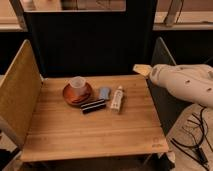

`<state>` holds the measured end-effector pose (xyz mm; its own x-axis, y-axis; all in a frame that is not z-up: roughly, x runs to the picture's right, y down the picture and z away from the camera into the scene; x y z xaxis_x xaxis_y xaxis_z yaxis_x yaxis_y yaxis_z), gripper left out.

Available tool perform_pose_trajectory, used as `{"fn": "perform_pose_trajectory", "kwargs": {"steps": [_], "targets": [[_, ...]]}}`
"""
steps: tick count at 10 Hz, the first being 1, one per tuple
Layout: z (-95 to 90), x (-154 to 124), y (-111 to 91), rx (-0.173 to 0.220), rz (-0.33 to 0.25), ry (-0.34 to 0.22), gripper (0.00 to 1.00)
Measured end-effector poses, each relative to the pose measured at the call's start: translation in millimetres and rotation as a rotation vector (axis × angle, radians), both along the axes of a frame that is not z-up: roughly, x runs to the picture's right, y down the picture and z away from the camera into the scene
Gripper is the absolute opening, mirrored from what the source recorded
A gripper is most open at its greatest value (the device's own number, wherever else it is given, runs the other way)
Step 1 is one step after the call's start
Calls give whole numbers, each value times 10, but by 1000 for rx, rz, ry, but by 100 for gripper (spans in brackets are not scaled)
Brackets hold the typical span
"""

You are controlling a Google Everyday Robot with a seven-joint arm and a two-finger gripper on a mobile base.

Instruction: Stand the bottle upright

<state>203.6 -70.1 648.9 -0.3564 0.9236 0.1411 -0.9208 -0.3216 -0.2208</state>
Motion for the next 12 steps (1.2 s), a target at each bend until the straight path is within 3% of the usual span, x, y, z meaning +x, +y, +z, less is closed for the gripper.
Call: {"fn": "perform_pose_trajectory", "kwargs": {"steps": [1,5,7,10,12], "targets": [[3,-9,-16,-3,-13,5,80],[116,-396,-291,-30,-216,46,80],[213,-574,-364,-65,-301,77,80],[591,-724,-346,-184,-331,124,80],[930,-756,-224,-293,-276,132,80]]}}
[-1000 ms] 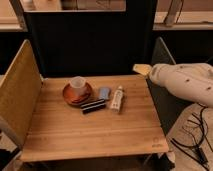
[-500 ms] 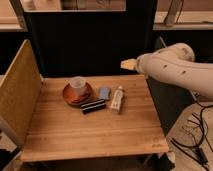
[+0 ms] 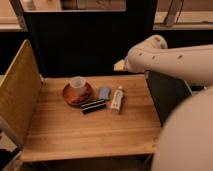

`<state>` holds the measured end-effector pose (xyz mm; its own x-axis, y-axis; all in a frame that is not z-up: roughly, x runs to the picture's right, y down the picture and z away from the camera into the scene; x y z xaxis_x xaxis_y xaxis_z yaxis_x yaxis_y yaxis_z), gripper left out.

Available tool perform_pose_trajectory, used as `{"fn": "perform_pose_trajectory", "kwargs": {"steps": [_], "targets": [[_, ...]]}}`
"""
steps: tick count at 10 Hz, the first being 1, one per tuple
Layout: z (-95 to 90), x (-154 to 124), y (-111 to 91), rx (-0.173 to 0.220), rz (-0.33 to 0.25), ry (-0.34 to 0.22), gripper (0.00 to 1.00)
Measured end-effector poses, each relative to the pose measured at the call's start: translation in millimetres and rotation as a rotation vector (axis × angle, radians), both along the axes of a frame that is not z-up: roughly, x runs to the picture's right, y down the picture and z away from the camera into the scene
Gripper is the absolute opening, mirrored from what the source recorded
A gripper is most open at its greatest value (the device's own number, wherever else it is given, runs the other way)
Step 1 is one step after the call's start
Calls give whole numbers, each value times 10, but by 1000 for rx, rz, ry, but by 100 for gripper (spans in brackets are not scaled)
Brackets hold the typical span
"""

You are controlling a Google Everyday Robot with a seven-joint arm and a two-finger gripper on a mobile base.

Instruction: Stand the bottle upright

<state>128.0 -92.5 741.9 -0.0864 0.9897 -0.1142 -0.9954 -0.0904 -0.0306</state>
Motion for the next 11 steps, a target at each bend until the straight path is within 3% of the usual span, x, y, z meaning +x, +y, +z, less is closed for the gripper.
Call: {"fn": "perform_pose_trajectory", "kwargs": {"steps": [3,8,11], "targets": [[395,144,175,-122,77,66,80],[473,162,160,-126,81,74,80],[750,22,139,-146,76,71,80]]}}
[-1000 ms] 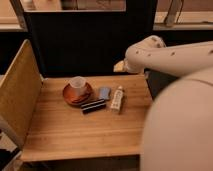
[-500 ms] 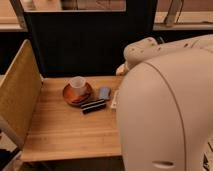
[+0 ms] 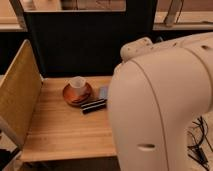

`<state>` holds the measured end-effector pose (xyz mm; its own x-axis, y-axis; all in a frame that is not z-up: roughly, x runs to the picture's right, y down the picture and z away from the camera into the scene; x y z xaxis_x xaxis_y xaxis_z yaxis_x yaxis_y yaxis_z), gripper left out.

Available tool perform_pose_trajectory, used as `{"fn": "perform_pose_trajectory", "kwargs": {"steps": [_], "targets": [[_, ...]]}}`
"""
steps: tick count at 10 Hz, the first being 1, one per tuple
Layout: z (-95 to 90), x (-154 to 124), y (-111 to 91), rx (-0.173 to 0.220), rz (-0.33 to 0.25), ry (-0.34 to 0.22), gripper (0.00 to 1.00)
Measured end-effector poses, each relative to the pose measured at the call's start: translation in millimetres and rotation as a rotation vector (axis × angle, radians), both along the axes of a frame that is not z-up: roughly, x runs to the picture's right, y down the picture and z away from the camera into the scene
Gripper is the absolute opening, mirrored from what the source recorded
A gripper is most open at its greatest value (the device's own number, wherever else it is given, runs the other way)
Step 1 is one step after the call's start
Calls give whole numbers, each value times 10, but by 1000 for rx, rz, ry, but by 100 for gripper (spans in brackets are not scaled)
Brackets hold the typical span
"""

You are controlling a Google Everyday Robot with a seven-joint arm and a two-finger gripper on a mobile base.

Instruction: Stand the bottle upright

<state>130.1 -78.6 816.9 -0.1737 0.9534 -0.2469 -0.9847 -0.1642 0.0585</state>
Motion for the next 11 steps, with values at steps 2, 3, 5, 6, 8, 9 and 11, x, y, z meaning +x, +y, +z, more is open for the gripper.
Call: {"fn": "perform_pose_trajectory", "kwargs": {"steps": [2,3,5,6,8,9,11], "targets": [[253,-84,116,-45,6,2,80],[372,-114,176,-69,13,4,80],[609,-160,222,-113,50,-6,80],[693,-154,228,-129,65,-4,80],[819,-189,234,-150,76,2,80],[817,-180,230,-149,75,3,80],[795,-164,211,-142,75,2,80]]}}
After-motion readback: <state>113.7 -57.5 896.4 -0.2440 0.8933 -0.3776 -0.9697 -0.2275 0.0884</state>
